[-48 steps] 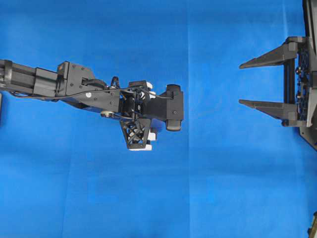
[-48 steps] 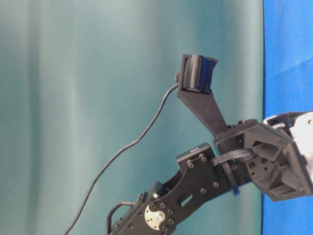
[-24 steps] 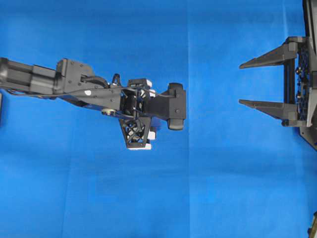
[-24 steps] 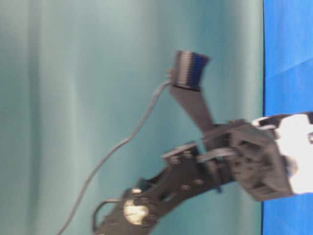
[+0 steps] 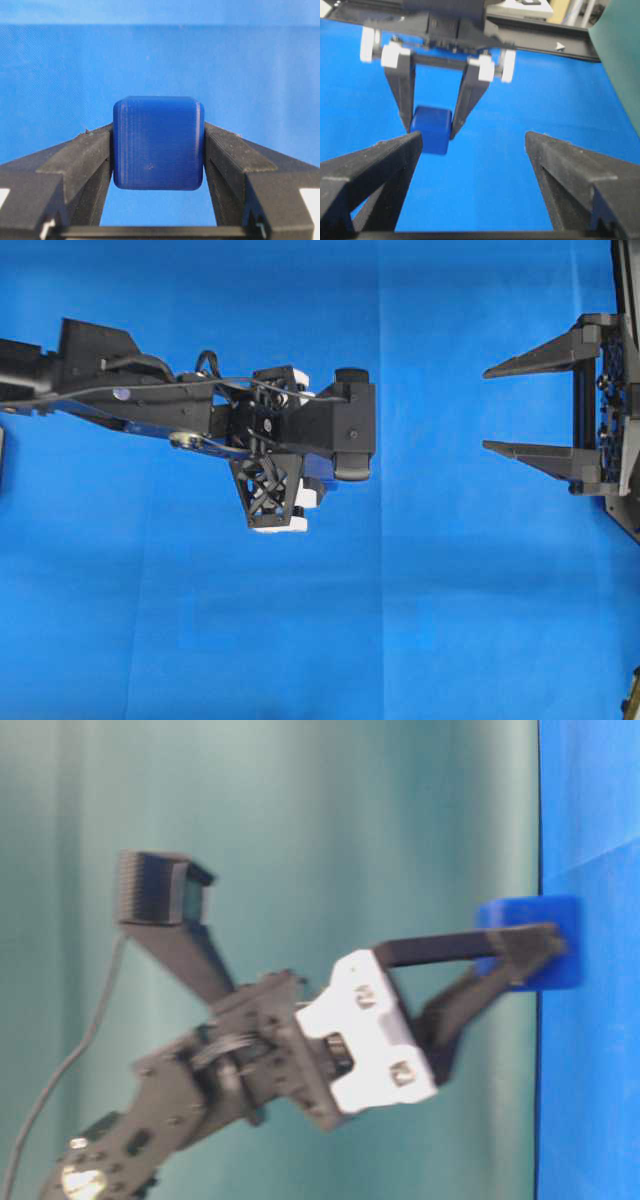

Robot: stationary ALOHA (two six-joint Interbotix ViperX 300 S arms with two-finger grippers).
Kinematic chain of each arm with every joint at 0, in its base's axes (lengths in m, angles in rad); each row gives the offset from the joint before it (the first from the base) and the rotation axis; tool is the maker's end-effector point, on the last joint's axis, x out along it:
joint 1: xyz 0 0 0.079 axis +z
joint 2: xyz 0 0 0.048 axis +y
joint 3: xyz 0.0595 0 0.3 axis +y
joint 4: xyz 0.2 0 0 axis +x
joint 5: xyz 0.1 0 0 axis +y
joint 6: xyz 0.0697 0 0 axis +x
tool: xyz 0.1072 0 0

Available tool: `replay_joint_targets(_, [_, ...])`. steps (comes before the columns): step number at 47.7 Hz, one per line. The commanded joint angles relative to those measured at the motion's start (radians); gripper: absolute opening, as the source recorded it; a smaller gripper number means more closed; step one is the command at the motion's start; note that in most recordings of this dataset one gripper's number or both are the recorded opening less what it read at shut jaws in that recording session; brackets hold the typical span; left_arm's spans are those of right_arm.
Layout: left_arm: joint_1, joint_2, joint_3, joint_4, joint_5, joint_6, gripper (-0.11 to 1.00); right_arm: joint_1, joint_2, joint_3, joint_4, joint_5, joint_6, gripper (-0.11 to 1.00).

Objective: Handover the blue block to the right arm after grasping it with the left arm, then place it in the designated position.
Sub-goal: 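Lift the blue cube with the left gripper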

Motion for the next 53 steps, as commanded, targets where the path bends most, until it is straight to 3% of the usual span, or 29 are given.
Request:
replay_joint_targets(1, [0.002, -0.043, -0.040, 0.002, 0.020, -0.002, 0.48, -0.002, 0.003, -0.031, 0.003, -0.005, 0.003, 0.97])
replay_joint_targets(21, [0.002, -0.067, -0.175, 0.005, 0.206, 0.006, 0.49, -0.002, 0.003, -0.032, 0.003, -0.003, 0.003, 0.97])
replay_joint_targets(53, [0.003, -0.129, -0.265, 0.006, 0.305, 0.006, 0.48, -0.002, 0.003, -0.035, 0.003, -0.002, 0.005, 0.97])
